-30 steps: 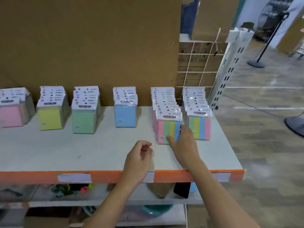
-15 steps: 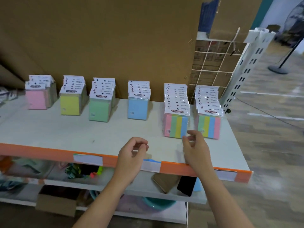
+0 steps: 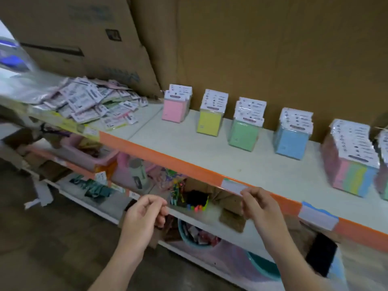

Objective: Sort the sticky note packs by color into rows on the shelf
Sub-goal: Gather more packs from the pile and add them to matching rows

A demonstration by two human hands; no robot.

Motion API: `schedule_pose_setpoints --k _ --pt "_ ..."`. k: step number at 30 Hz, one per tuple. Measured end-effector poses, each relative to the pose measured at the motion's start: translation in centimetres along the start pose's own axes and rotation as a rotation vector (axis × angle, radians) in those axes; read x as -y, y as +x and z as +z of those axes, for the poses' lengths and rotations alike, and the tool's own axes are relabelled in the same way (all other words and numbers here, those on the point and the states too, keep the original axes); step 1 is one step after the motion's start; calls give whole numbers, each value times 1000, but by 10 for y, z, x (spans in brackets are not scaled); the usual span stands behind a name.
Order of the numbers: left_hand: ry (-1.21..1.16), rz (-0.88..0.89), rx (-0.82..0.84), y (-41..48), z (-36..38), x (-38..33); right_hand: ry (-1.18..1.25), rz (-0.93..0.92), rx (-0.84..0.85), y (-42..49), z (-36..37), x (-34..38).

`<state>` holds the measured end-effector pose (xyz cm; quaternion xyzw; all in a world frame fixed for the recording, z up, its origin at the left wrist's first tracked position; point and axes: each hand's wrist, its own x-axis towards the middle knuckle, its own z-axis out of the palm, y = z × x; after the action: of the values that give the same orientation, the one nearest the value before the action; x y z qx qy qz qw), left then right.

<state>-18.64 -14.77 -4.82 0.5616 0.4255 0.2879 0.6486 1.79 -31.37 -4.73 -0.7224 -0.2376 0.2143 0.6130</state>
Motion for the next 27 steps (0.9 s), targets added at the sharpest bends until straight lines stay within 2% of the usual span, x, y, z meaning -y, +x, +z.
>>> schedule_pose_setpoints --k 5,10,15,22,27 --pt "-36 -56 -167 7 -97 -4 -11 -26 144 -4 104 17" --pt "-54 -41 -250 34 -154 -18 2 -24 221 15 178 41" --pt "-52 -6 -222 79 -188 -35 15 -8 254 58 244 55" --pt "-19 57 -193 176 -226 -70 112 23 213 132 319 67" --pt "77 118 -121 240 -239 -97 136 47 195 182 364 78"
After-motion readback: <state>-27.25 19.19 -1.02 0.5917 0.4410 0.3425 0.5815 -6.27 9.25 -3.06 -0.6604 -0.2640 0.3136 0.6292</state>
